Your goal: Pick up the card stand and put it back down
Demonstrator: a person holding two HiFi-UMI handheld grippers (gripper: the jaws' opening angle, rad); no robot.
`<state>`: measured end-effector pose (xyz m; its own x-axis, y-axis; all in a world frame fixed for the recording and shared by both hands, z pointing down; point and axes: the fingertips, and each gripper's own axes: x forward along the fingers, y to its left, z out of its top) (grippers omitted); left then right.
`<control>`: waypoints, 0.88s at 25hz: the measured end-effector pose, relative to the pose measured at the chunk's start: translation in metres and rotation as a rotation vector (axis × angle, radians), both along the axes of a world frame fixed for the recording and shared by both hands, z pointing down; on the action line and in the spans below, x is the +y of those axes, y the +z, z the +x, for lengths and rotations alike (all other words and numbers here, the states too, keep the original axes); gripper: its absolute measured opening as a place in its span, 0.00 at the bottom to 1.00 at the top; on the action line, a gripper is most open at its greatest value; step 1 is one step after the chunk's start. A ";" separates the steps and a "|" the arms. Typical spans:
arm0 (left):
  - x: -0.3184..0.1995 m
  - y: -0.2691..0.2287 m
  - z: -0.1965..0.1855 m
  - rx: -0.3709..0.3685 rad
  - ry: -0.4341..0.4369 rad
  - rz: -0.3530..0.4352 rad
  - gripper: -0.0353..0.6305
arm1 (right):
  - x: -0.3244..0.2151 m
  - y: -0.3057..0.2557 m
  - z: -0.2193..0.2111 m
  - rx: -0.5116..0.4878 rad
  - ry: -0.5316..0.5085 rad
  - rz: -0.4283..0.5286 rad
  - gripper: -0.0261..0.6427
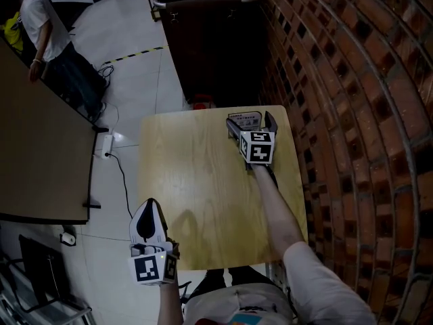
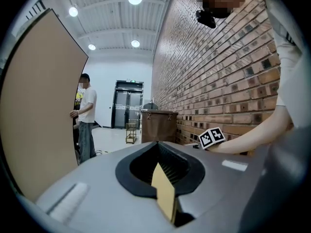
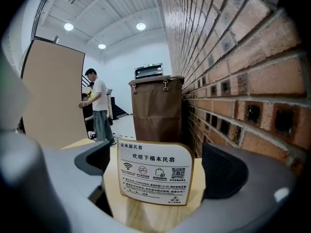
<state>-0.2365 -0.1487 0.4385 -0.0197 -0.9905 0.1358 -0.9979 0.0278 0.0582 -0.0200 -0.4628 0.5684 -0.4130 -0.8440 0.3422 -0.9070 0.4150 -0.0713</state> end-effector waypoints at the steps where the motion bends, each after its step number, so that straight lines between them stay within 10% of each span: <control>1: 0.001 -0.001 0.000 0.000 0.000 0.002 0.06 | 0.002 -0.001 0.001 -0.002 0.002 0.001 0.87; 8: 0.011 -0.011 0.002 0.006 0.008 0.027 0.06 | 0.043 -0.014 0.026 -0.157 0.047 -0.003 0.84; 15: 0.022 -0.046 0.019 0.009 0.056 0.118 0.06 | 0.134 -0.112 0.046 -0.181 0.000 0.210 0.04; 22: 0.048 -0.069 0.041 0.061 0.093 0.193 0.06 | 0.273 -0.216 0.054 -0.358 -0.072 0.375 0.04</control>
